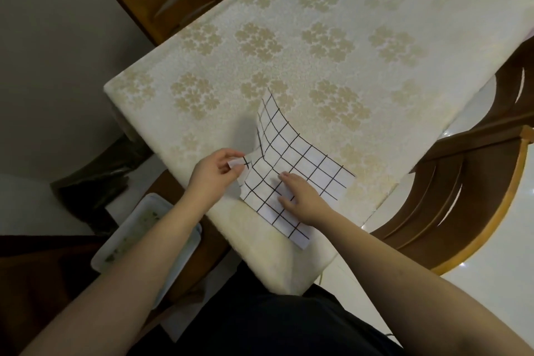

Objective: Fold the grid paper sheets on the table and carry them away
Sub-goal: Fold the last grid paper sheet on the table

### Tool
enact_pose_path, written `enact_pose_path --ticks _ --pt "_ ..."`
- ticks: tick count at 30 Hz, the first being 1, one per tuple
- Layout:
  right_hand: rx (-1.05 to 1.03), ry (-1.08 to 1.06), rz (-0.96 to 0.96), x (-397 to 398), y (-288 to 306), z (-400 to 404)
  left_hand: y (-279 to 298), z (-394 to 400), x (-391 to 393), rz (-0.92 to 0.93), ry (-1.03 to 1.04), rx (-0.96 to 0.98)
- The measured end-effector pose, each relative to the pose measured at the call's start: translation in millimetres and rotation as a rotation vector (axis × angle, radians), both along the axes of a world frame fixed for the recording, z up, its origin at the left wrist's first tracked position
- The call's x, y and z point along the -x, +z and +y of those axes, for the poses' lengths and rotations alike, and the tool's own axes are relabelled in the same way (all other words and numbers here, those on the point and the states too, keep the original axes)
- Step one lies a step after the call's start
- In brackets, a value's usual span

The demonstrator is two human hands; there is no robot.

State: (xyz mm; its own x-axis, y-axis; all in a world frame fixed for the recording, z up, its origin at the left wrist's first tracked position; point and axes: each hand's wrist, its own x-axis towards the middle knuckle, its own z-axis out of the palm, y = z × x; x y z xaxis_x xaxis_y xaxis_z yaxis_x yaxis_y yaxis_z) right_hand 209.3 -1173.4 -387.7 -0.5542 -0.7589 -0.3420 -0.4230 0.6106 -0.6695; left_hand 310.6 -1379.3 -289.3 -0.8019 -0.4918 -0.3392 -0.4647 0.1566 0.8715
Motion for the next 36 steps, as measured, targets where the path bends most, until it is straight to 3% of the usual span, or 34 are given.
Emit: enact_pose_path --ticks 7,16,19,21,23,27,30,36 --pt "0.217 -0.610 -0.257 6.3 13.5 38.8 1.7 48.5 -8.1 -0.052 -0.267 0.032" --pt "0.220 -0.996 -0.293 7.1 18.1 77.1 -17.9 71.3 10.9 -0.157 -0.625 -0.055" --pt "0.236 -1.073 -0.314 -0.1 18.4 81.7 -38.0 60.3 23.6 -0.145 -0.581 -0.099" --pt "0.232 -1.109 -0.305 -6.6 19.1 80.7 -53.1 49.6 33.0 -0.134 -0.516 0.038" --pt "0.221 -1.107 -0.288 -14.5 18.2 76.6 -69.8 34.5 40.2 -0.156 -0.537 0.310" --pt "0.171 -1.053 -0.210 -31.3 15.4 62.4 -104.2 8.4 44.0 -0.148 -0.968 0.863" --pt "0.123 -1.066 -0.145 -43.0 13.0 50.4 -123.0 8.6 41.3 -0.074 -1.147 0.958" --pt "0.101 -1.164 -0.158 -52.8 12.2 33.9 -144.8 11.9 35.1 -0.017 -1.167 0.974"
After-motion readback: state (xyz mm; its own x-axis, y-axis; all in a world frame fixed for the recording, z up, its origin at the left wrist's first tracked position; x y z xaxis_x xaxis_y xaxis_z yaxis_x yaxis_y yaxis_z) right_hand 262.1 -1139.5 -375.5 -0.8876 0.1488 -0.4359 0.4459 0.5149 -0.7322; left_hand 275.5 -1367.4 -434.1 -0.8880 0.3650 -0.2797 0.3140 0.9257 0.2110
